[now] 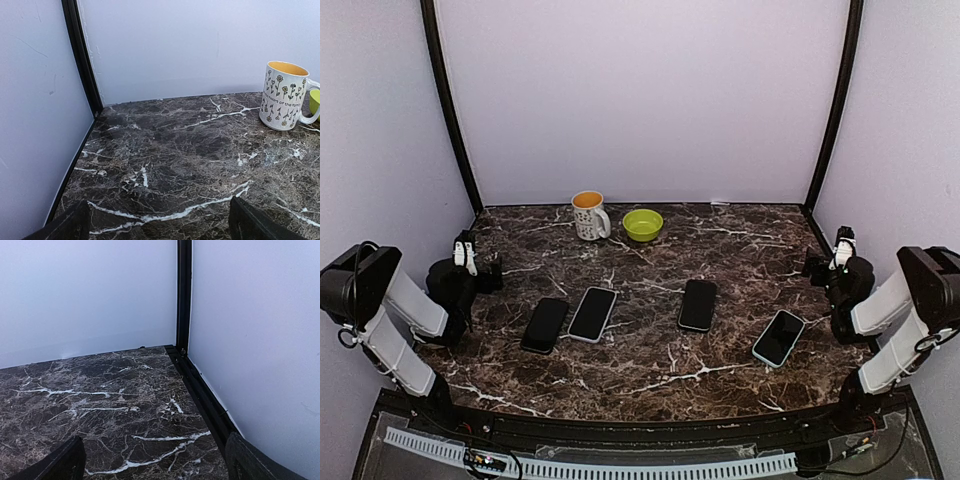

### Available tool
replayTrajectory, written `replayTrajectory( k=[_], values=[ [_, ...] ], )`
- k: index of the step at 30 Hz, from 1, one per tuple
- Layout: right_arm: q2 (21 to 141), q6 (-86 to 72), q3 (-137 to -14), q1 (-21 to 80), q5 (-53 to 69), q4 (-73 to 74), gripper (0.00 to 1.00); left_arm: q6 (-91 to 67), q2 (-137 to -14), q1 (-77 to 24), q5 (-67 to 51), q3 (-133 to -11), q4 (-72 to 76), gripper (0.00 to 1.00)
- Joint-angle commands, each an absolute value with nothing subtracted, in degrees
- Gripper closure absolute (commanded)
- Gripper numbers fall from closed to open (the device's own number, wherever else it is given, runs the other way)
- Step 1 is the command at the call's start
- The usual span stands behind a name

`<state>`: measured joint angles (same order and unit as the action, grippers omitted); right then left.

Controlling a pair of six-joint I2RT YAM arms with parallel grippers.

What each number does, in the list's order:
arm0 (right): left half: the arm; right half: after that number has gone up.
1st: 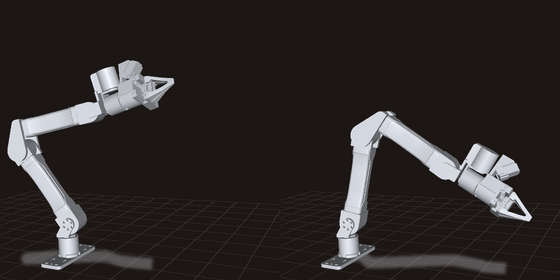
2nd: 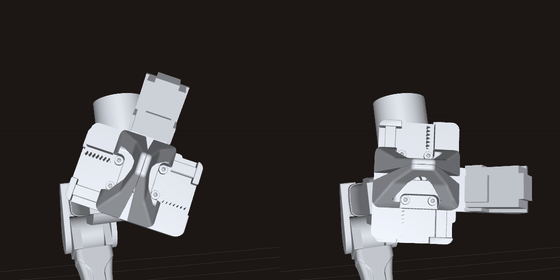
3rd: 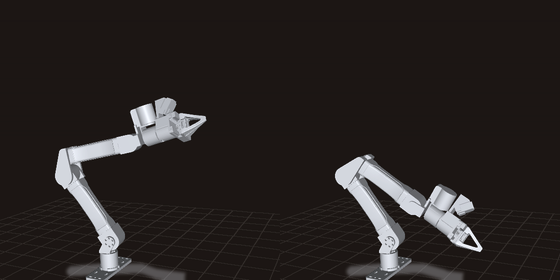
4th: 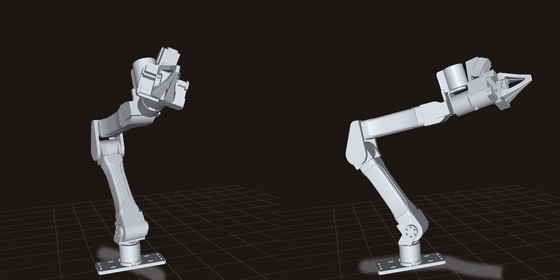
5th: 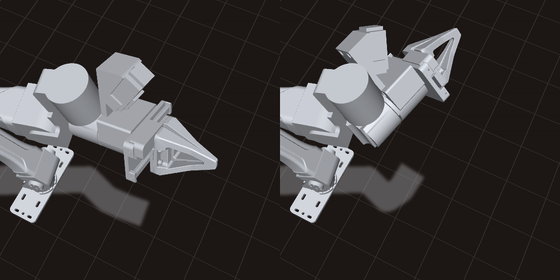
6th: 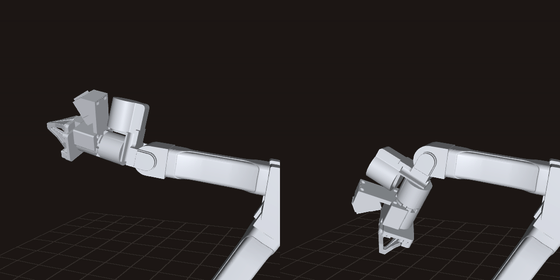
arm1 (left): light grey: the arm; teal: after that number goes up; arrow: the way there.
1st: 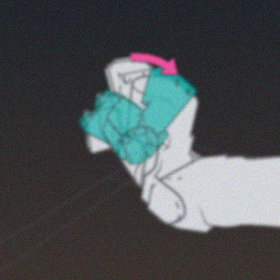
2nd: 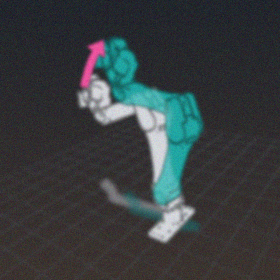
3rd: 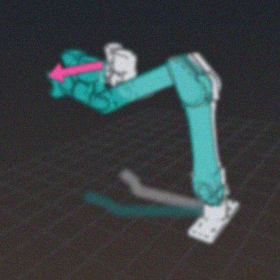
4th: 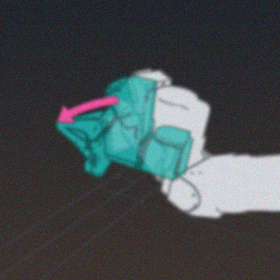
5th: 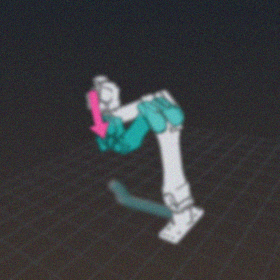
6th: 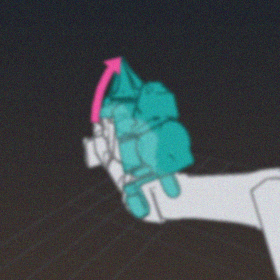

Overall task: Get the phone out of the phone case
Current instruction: Pick up the phone with the phone case at the center of the board.

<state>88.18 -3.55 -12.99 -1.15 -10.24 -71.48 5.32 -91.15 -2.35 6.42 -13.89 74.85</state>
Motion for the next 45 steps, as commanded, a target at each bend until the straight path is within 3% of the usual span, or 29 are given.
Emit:
replayTrajectory(
  k=[1,18,21,24,29,34,37,45],
  values=[
    [88.3,-3.9,-13.7,-1.3,-9.9,-73.0,0.02,5.0,-90.4,-2.0,6.0,-14.7,74.8,0.01],
    [88.0,-3.5,-14.0,-1.3,-9.0,-72.6,0.02,4.7,-90.3,-1.7,5.8,-14.9,74.3,0.01],
    [85.7,-3.8,-15.7,-1.0,-10.9,-68.0,0.02,3.5,-87.3,-1.8,10.5,-15.3,71.5,0.01],
    [80.7,-5.4,-20.7,-0.4,-15.0,-53.2,0.02,2.0,-81.9,-1.9,12.1,-18.2,61.7,0.01],
    [75.2,-12.3,-32.5,2.2,-20.1,-26.2,0.02,-8.7,-72.1,-1.8,17.7,-28.5,28.3,0.01],
    [73.9,-23.9,-47.3,5.4,-28.5,3.5,0.02,-17.5,-66.7,-1.9,19.2,-34.8,11.0,0.01],
    [74.8,-31.5,-54.6,5.8,-24.0,19.8,0.02,-20.7,-64.4,-1.9,17.4,-38.5,3.5,0.01],
    [72.7,-48.6,-56.0,7.9,-12.4,40.9,0.02,-22.2,-62.4,-1.9,7.9,-53.4,-19.2,0.01]
  ],
)
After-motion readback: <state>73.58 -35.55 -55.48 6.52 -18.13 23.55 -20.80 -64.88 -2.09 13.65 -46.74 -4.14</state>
